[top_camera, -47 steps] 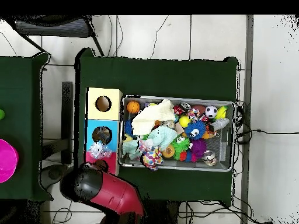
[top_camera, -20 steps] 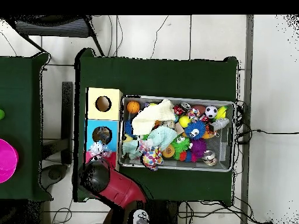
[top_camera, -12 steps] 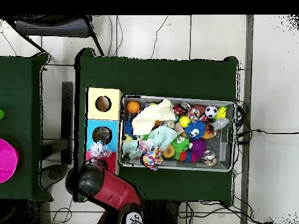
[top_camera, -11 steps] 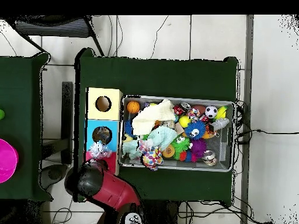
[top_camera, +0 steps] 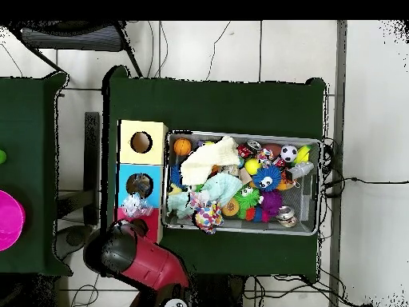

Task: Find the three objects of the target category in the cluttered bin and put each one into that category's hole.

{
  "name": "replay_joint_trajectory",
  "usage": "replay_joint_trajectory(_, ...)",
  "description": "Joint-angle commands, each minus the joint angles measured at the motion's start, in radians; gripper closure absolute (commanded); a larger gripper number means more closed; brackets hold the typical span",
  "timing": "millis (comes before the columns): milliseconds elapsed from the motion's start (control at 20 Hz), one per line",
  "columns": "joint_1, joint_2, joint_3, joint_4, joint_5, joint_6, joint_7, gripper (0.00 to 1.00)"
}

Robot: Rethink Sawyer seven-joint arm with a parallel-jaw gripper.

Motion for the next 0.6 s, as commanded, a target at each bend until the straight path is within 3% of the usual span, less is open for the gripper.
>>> replay_joint_trajectory(50, -0.005, 0.036, 0.008, -0.122, 0.034, 0.013, 0.232, 1.00)
replay_joint_trajectory(600, 0.038, 0.071, -0.020, -0.201, 0.050, 0.007, 0.263, 1.00)
